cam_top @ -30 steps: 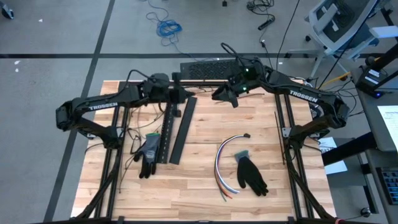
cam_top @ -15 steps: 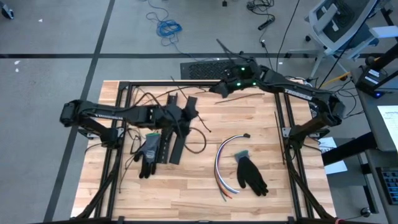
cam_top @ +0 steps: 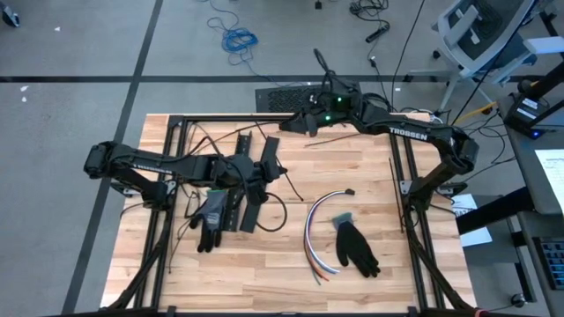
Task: Ziptie cables
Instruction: Wrap the cable wires with the black ziptie
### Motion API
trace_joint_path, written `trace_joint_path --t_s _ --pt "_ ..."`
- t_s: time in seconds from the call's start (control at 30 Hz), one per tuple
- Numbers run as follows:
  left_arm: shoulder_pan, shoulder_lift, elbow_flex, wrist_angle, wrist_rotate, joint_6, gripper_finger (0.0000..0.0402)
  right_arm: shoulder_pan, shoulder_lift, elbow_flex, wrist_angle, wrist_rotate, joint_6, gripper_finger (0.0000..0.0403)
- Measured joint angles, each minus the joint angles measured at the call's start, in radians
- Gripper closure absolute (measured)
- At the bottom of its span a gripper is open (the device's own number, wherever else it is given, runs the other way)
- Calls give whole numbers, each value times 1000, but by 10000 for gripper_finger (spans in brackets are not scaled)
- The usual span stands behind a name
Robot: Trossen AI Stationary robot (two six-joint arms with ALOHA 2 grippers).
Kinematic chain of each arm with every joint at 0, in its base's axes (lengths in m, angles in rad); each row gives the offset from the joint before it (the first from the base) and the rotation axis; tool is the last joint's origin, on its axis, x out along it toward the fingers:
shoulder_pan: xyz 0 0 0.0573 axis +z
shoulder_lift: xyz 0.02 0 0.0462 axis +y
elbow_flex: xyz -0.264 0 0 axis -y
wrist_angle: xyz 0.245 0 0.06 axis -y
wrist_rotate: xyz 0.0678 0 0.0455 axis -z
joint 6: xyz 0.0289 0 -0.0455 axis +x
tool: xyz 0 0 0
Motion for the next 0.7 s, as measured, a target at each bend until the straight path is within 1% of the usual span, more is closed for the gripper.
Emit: trace_joint_path --t_s 0.1,0.17,0.23,0.3,0.43,0.6,0.7 --pt "5 0 0 1 1 0 402 19 9 0 -64 -11 -43 252" --pt "12 0 0 8 2 0 402 27 21 0 -71 -3 -65 236" --pt "18 0 0 5 8 0 401 29 36 0 -42 -3 -70 223" --pt "23 0 0 9 18 0 401 31 52 0 -16 -25 -39 215" --pt "25 4 0 38 30 0 401 46 95 0 2 -57 -8 215" --pt "25 5 0 40 31 0 402 61 109 1 173 -116 89 221" --pt "26 5 0 40 31 -1 402 65 112 0 228 -138 127 222"
